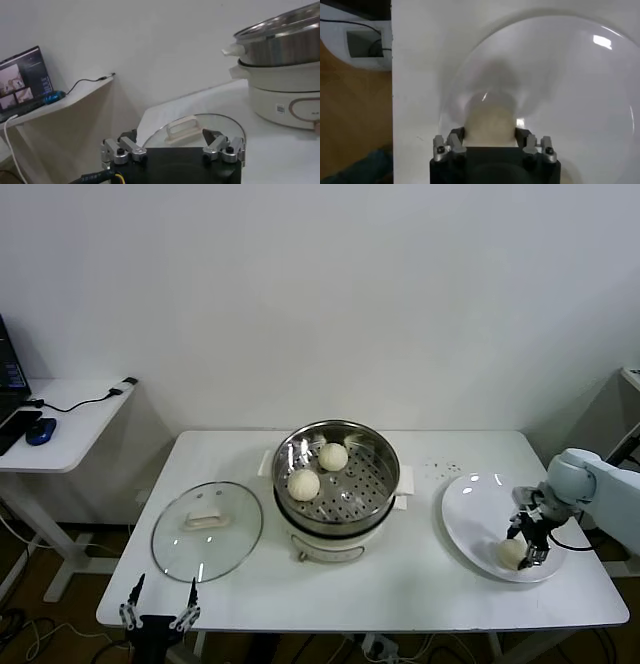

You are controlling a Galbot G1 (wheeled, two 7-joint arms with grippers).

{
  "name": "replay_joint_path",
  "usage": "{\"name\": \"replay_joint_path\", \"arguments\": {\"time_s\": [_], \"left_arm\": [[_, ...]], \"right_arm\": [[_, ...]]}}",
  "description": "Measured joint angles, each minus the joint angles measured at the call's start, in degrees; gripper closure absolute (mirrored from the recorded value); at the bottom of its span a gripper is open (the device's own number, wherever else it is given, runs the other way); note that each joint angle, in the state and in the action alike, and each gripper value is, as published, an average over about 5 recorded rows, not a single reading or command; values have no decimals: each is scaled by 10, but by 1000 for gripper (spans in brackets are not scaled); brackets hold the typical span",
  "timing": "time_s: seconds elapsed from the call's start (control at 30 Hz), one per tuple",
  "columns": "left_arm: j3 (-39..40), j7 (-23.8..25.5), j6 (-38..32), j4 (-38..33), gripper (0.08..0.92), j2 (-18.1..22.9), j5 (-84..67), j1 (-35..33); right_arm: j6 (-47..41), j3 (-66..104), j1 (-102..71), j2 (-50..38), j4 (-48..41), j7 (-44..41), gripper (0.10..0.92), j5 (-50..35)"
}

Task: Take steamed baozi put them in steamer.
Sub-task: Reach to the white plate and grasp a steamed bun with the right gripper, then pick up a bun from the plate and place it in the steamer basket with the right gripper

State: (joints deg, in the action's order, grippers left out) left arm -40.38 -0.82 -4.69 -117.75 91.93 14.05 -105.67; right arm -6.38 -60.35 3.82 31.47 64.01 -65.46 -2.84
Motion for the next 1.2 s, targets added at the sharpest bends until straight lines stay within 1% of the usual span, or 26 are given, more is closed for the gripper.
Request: {"name": "replay_joint_path", "arguments": {"time_s": [0.17,0.37,0.47,0.6,0.93,1.2], "left_arm": [[1,0,1,-1,177,0,2,0],[3,0,1,-2,177,0,3,0],[3,0,1,-2,177,0,3,0],[5,0,1,-3,177,-1,5,0],[6,0,1,-6,177,0,11,-2],[6,1,3,-7,177,2,14,-2]], "right_arm": [[7,-5,8,0,-1,-4,434,0],[25,-23,38,1,4,-13,444,-5],[49,-44,75,6,10,-21,448,-1],[105,-87,148,26,22,-31,448,15],[279,-163,331,131,49,-32,442,59],[363,-164,376,237,78,-26,447,86]]}}
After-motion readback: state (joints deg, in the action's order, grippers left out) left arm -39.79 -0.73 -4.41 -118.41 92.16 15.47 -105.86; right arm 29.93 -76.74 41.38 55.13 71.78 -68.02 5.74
